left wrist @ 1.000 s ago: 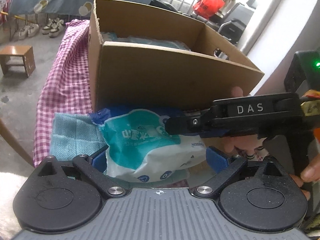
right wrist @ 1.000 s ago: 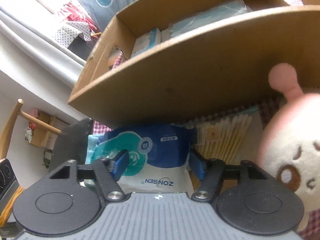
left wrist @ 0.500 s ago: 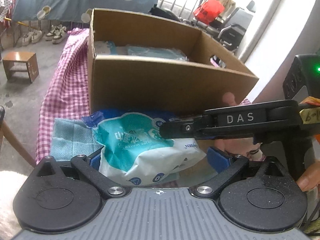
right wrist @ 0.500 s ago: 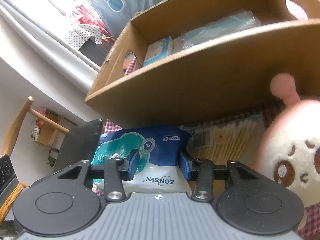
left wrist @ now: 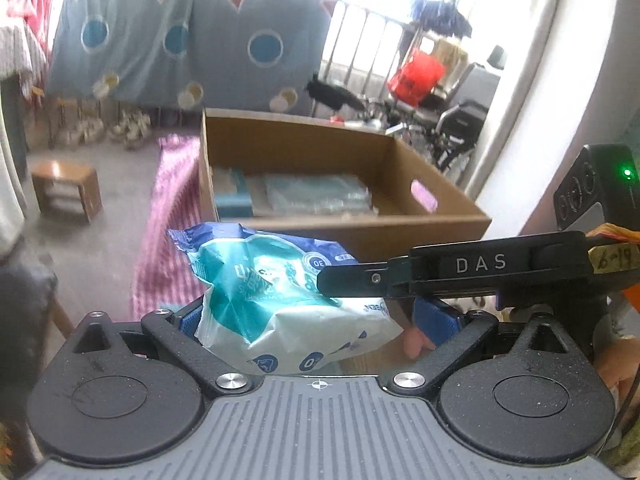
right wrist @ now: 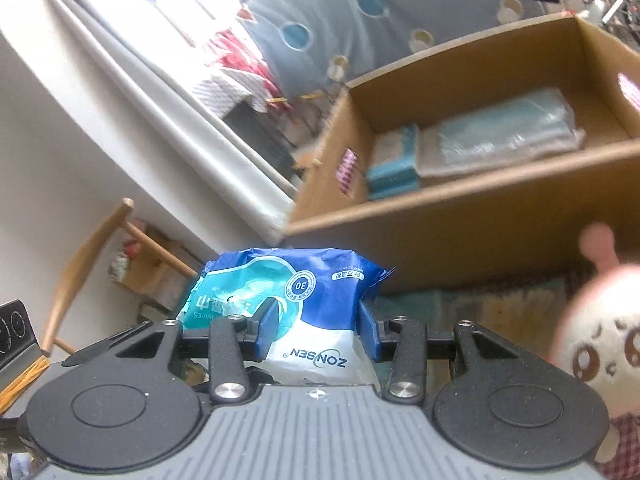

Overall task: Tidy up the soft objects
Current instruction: 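Grasp the wipes pack with the right gripper and lift it, then carry the wipes pack with the right gripper into the cardboard box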

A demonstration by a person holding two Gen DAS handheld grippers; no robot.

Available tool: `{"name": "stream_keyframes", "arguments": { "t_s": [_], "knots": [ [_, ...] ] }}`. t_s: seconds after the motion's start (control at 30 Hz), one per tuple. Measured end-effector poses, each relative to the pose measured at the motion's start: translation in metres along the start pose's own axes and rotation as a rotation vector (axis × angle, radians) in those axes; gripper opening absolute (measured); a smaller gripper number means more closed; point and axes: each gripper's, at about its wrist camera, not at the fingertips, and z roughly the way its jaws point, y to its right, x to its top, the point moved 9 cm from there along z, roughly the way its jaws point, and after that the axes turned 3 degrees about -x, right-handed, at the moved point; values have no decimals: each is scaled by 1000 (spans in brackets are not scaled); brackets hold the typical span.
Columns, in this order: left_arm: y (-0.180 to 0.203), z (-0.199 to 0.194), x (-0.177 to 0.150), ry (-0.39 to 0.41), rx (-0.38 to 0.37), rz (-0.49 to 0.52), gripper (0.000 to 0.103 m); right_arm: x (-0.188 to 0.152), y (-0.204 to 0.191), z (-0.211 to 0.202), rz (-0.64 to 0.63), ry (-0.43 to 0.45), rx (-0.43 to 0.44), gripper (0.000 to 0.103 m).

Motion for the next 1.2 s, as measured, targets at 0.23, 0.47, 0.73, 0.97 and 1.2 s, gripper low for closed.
{"name": "stream_keyframes", "arguments": {
  "t_s": [0.23, 0.47, 0.73, 0.97, 1.2],
  "knots": [
    [12, -11, 39, 94, 22, 62, 100, 37, -26, -22, -76, 74, 46, 47],
    [26, 18, 86, 127, 21, 126, 100, 91, -21, -35, -123, 130, 36, 47],
    [11, 97, 98, -12, -23, 81, 100, 137, 39, 18, -12, -42, 26, 47],
    [-15, 149, 79, -142, -16, 25, 100, 141, 86, 85, 54, -242, -20, 47],
    [-32, 162, 56, -274, 16, 2, 99, 120, 112, 123, 51, -428, -74, 47]
  ]
}}
